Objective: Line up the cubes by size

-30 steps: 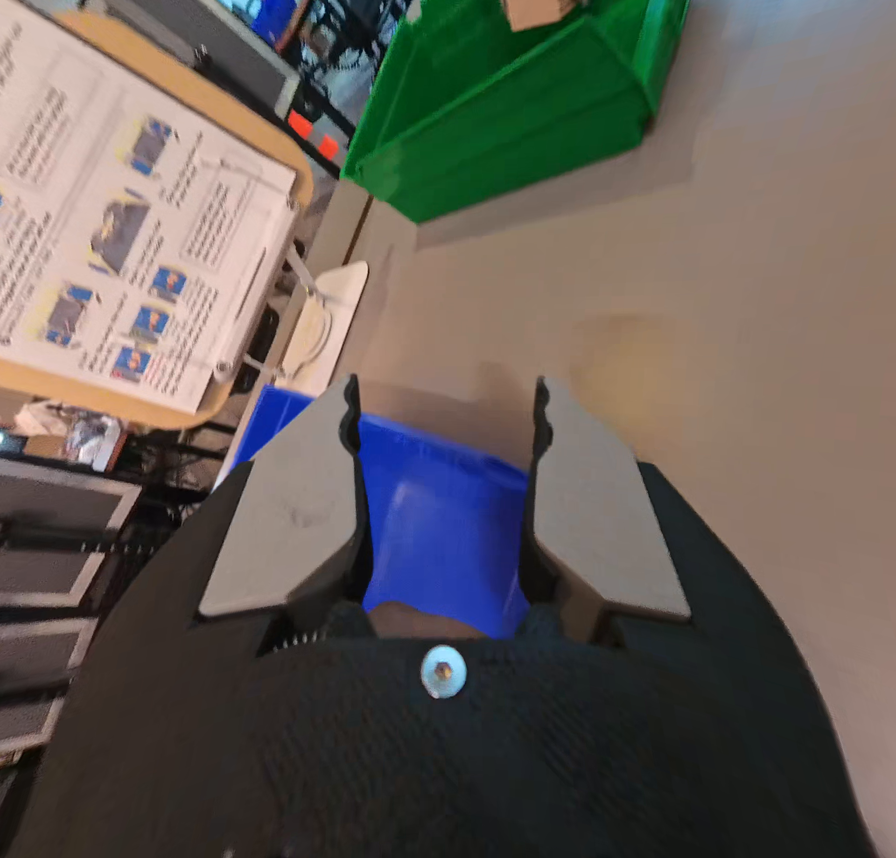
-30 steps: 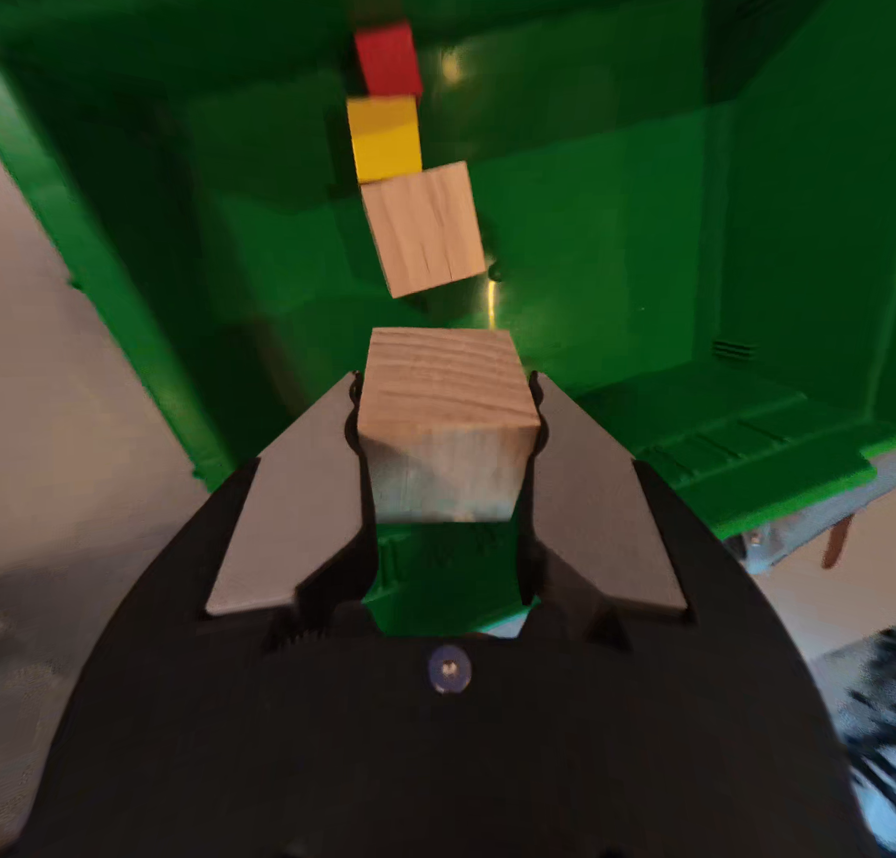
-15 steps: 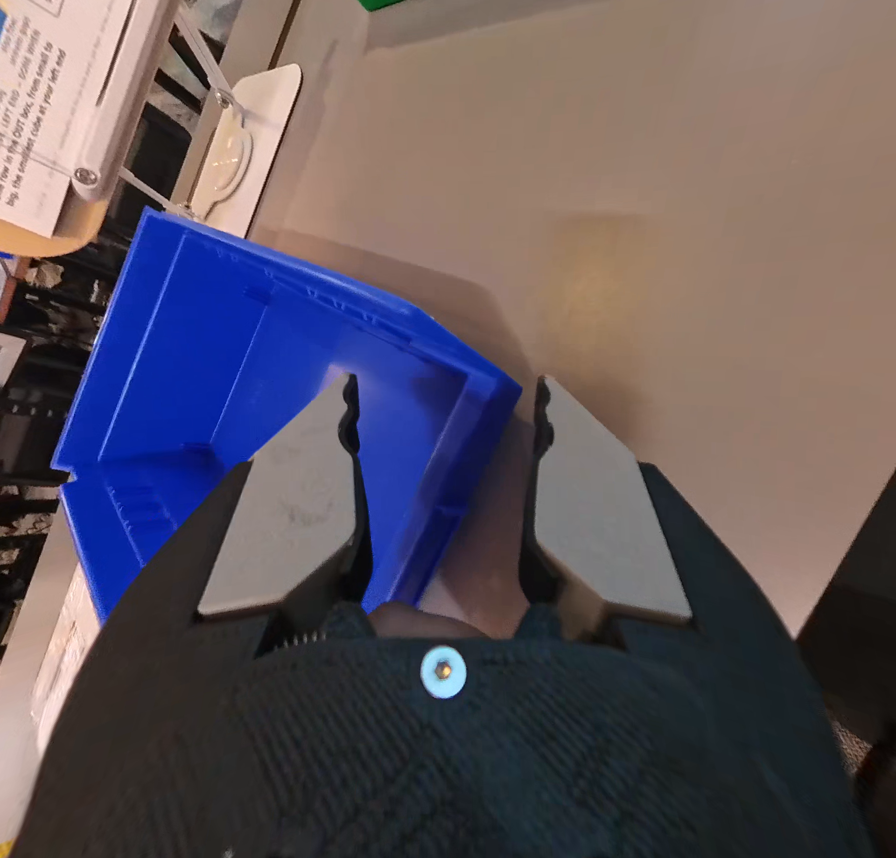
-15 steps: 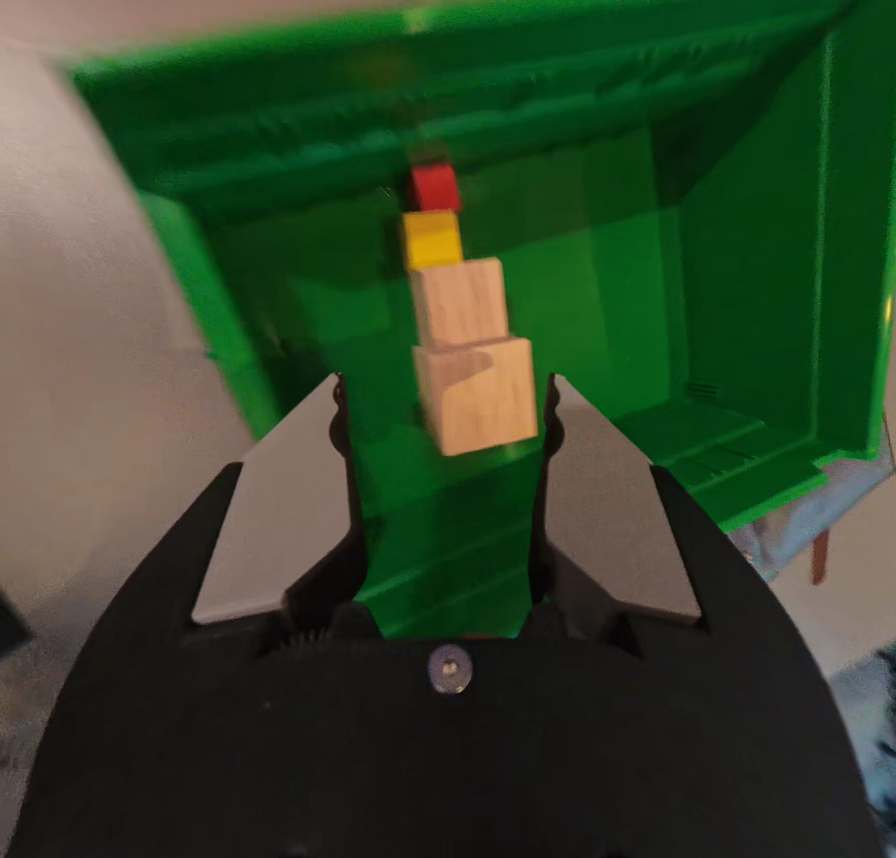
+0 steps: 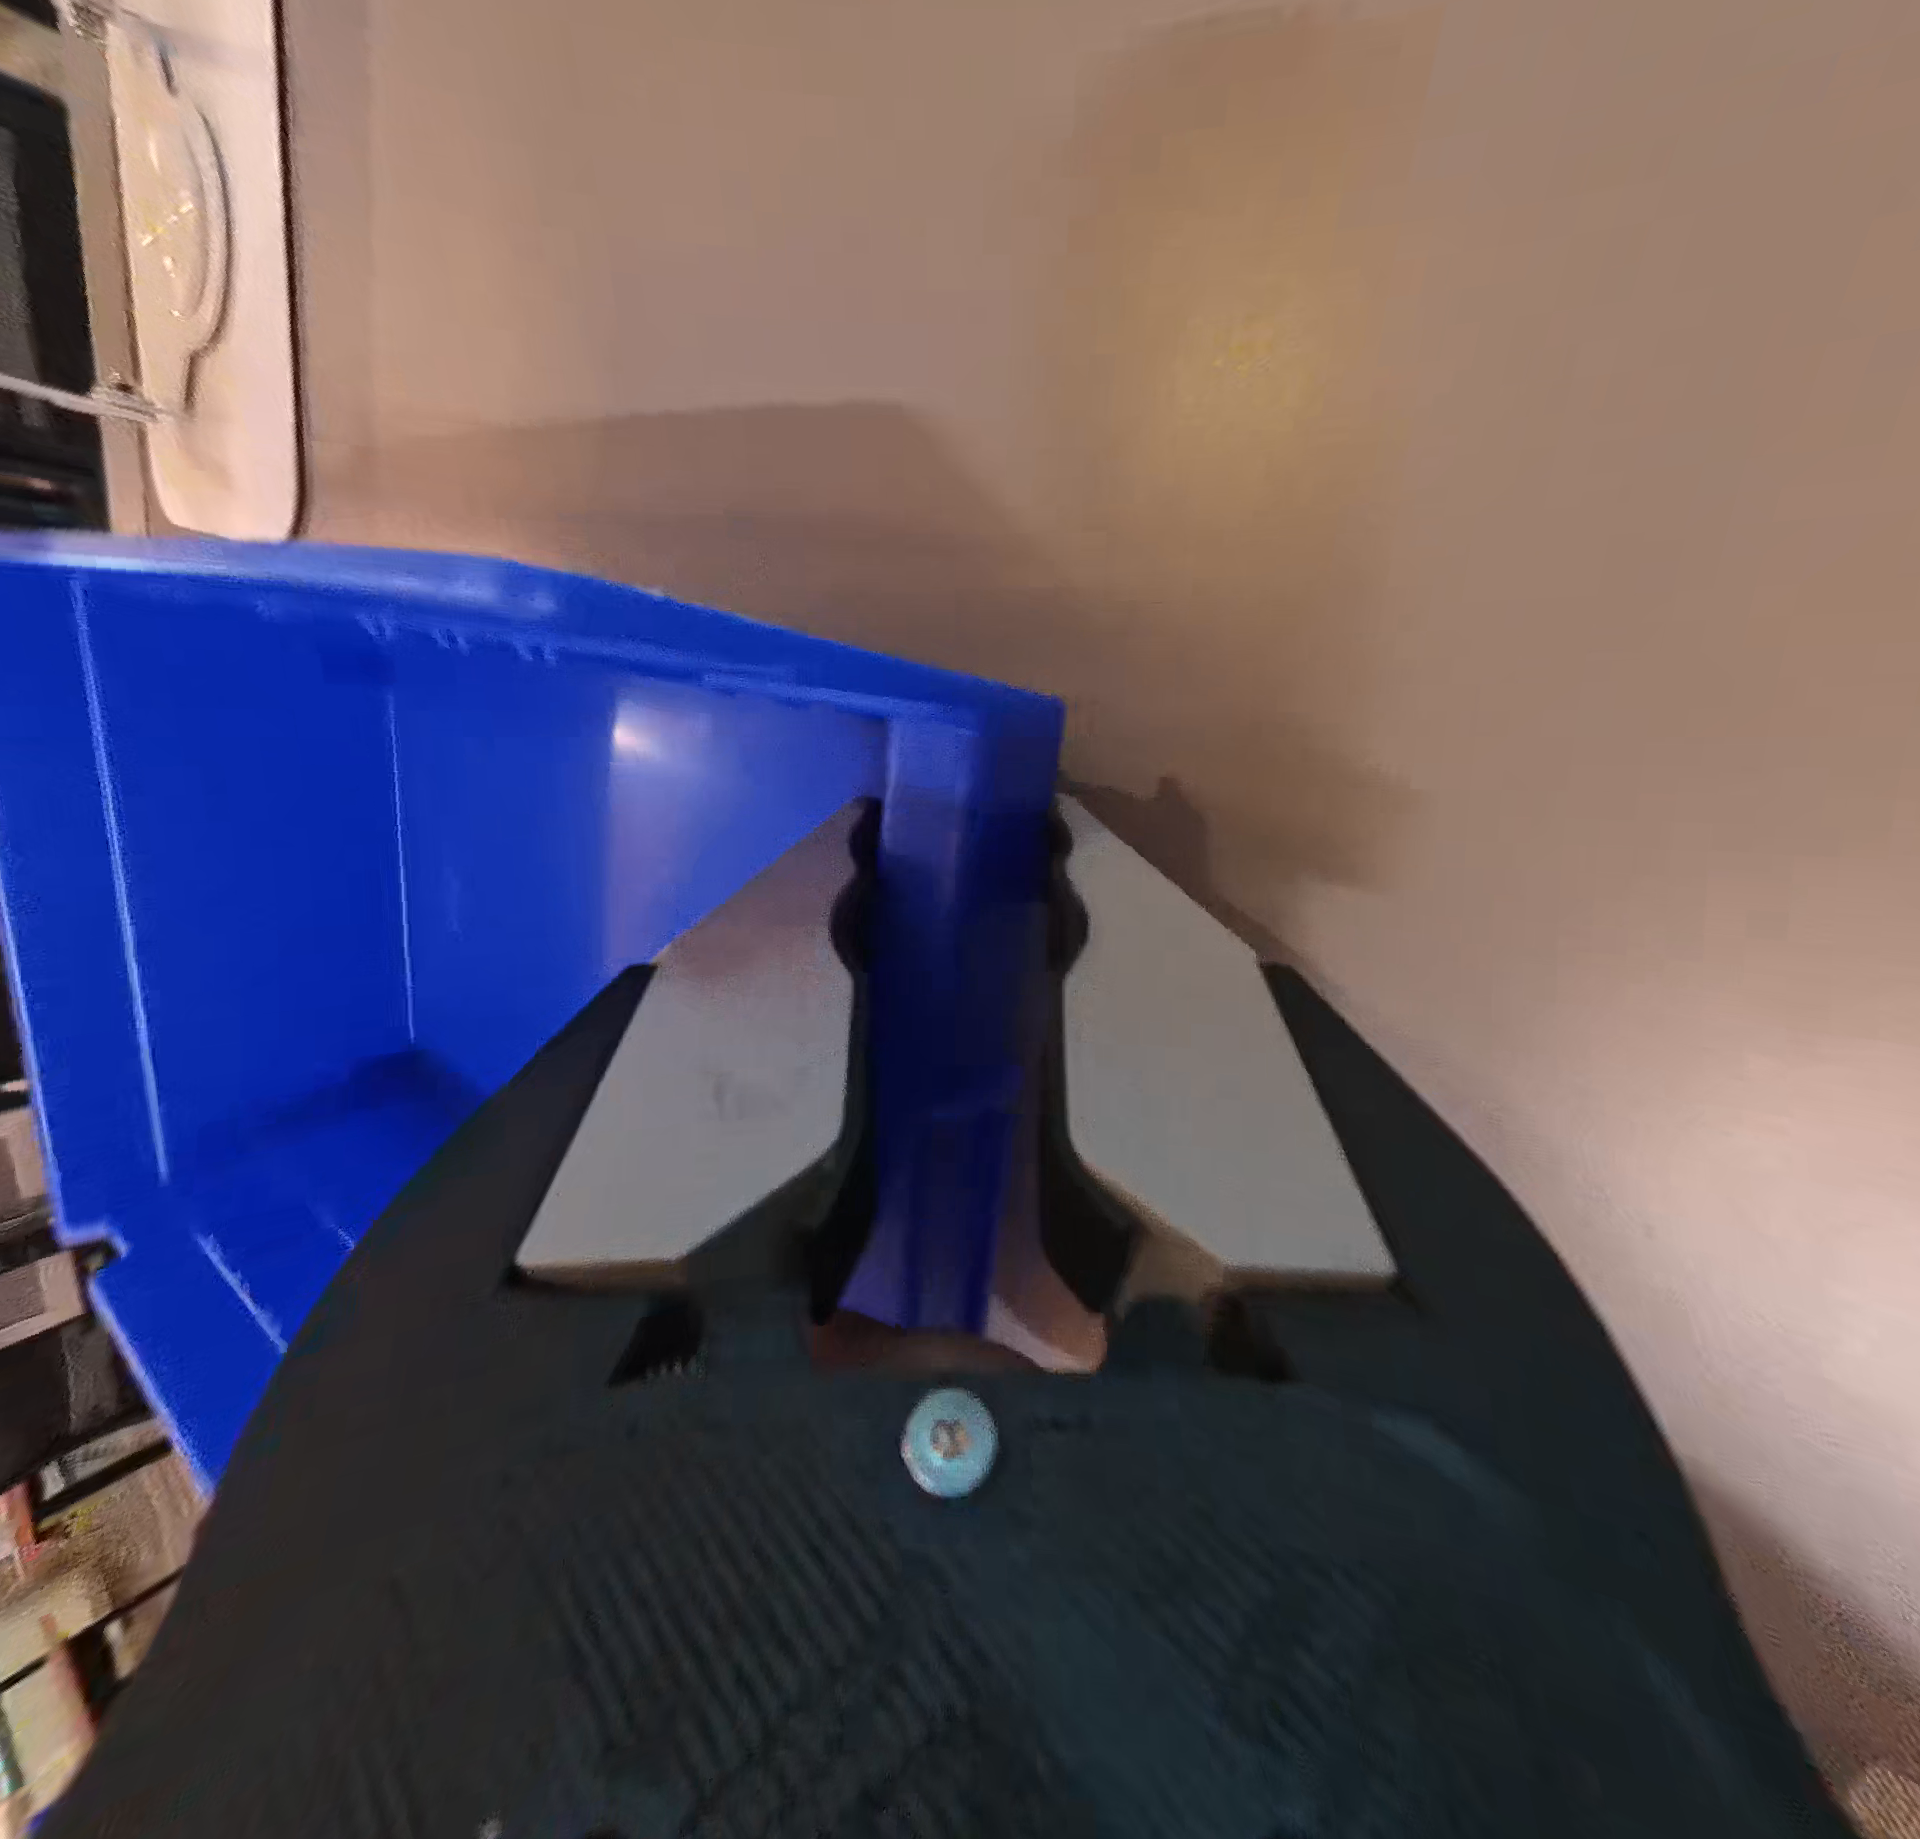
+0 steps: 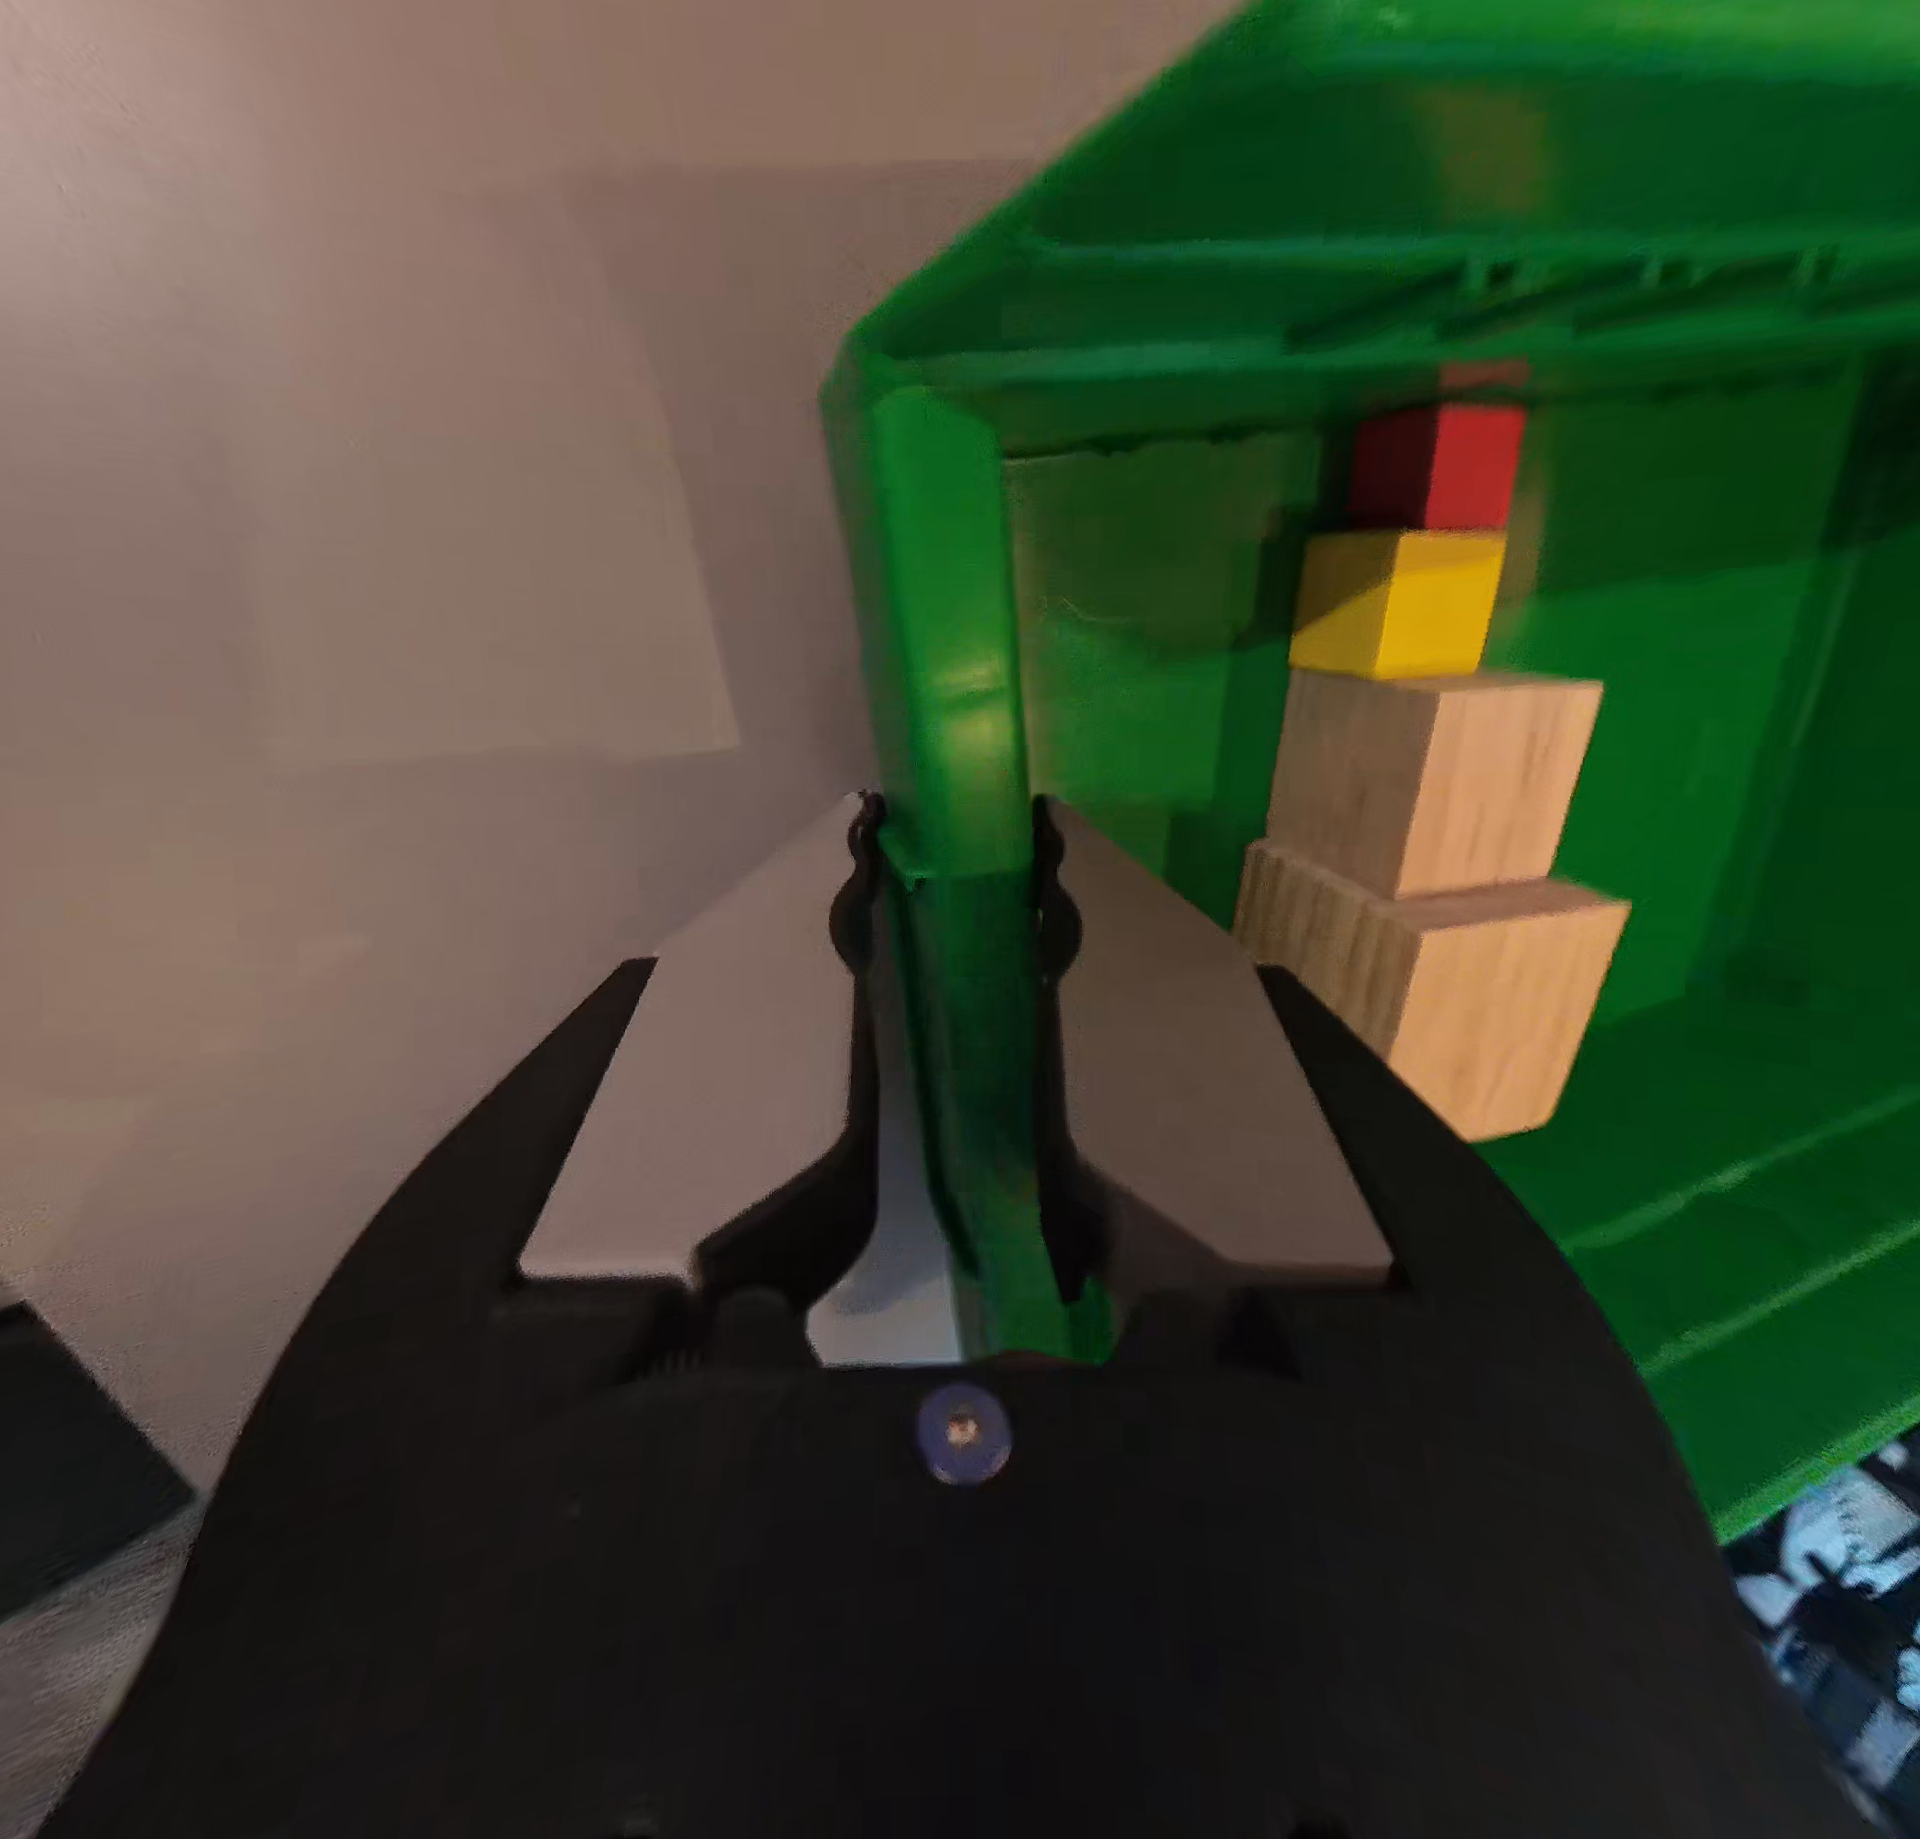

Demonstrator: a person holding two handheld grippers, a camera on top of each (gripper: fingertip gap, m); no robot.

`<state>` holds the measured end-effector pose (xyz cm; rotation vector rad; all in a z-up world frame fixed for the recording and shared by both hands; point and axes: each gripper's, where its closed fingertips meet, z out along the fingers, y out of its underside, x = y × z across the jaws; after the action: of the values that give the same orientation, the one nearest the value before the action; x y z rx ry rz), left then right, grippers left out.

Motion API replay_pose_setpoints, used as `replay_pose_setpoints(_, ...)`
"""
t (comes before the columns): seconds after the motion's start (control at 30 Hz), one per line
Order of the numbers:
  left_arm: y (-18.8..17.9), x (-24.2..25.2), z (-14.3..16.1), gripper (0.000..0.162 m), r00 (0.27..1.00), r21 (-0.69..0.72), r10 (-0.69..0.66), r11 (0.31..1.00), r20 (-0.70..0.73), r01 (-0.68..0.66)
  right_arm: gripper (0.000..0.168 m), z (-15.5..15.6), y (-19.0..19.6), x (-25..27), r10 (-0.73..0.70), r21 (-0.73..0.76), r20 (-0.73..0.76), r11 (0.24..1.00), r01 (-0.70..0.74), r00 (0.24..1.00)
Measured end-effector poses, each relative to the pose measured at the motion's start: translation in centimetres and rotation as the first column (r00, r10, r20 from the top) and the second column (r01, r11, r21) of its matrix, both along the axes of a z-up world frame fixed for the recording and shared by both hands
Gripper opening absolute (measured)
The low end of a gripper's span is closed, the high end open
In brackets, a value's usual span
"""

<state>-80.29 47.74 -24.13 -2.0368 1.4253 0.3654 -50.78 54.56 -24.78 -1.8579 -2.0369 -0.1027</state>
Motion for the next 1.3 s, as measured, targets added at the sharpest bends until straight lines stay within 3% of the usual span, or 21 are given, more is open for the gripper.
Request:
replay_pose_setpoints(0.13,1.1,3.0,2.7,0.026,0.995,0.055,-0.060,0.997,0.074,0.056,0.026,0.1,-2.1,-5.7,0.138,0.013,-0.078,0.990,-0.138,0.987)
replay_pose_setpoints(0.23,2.8,4.5,10.1,0.025,0.953,0.207,-0.075,0.978,0.295,0.013,0.028,0.2,-2.8,-9.1,0.236,0.103,-0.051,0.968,-0.230,0.970)
replay_pose_setpoints(0.3,3.3,4.4,15.1,0.026,0.910,0.280,-0.120,0.960,0.397,0.004,0.027,0.2,-4.3,-11.4,0.297,0.086,-0.065,0.953,-0.291,0.953)
replay_pose_setpoints(0.5,2.9,6.5,27.4,0.026,0.895,0.448,-0.255,0.891,0.367,0.070,0.028,0.2,-8.0,-19.3,0.416,0.111,-0.061,0.906,-0.408,0.907)
replay_pose_setpoints(0.6,2.5,11.3,30.0,0.026,0.925,0.470,-0.291,0.870,0.247,0.148,0.028,0.3,-9.3,-24.2,0.439,0.127,-0.056,0.894,-0.430,0.897)
replay_pose_setpoints(0.7,2.2,17.3,29.4,0.026,0.936,0.448,-0.333,0.858,0.111,0.252,0.028,0.3,-10.2,-28.9,0.441,0.127,-0.054,0.893,-0.431,0.896)
replay_pose_setpoints(0.83,2.1,24.8,25.8,0.025,0.916,0.383,-0.400,0.849,0.018,0.363,0.028,0.3,-10.3,-33.9,0.409,0.142,-0.041,0.905,-0.400,0.911)
replay_pose_setpoints(1.03,1.0,34.0,15.8,0.026,0.862,0.178,-0.506,0.852,0.033,0.493,0.029,0.4,-10.0,-37.8,0.346,0.153,-0.052,0.930,-0.335,0.937)
replay_pose_setpoints(1.17,-0.1,37.5,8.7,0.027,0.848,0.037,-0.528,0.849,0.044,0.527,0.029,0.5,-9.9,-38.2,0.329,0.167,-0.059,0.934,-0.316,0.942)
replay_pose_setpoints(1.3,0.5,38.4,3.5,0.027,0.839,0.044,-0.534,0.840,-0.109,0.540,0.034,1.1,-9.8,-38.5,0.333,0.247,-0.085,0.920,-0.304,0.939)
